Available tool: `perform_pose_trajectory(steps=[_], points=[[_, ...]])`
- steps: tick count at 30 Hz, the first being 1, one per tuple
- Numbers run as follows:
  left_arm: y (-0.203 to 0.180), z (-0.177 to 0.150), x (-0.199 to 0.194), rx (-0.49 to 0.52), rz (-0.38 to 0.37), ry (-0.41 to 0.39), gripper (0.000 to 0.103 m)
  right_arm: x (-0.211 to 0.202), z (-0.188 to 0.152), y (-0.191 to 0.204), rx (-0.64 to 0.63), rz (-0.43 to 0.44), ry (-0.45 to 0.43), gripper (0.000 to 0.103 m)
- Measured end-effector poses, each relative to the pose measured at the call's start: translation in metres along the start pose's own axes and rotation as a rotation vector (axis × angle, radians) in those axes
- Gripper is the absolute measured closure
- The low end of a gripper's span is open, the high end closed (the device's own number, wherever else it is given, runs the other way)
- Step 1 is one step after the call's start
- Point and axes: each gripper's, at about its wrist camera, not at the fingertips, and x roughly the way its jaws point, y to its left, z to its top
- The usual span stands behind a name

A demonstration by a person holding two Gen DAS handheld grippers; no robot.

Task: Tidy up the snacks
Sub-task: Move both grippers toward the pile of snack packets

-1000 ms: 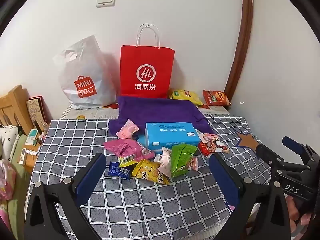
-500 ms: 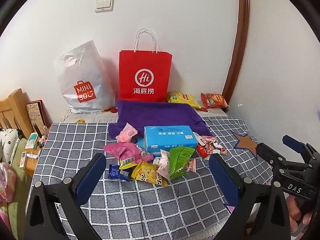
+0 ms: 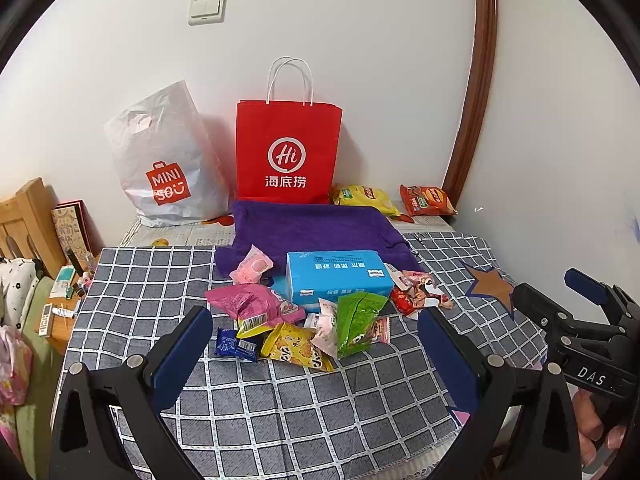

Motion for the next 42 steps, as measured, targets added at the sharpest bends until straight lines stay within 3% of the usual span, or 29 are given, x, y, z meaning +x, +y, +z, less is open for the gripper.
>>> perform_pose_trajectory(steps=[42], points=[[-0.0033, -0.0048, 0.0012, -0.001, -0.007, 0.003, 0.0, -0.0017, -0.0033, 0.0013, 0.004, 0.008, -0.008, 0.0]])
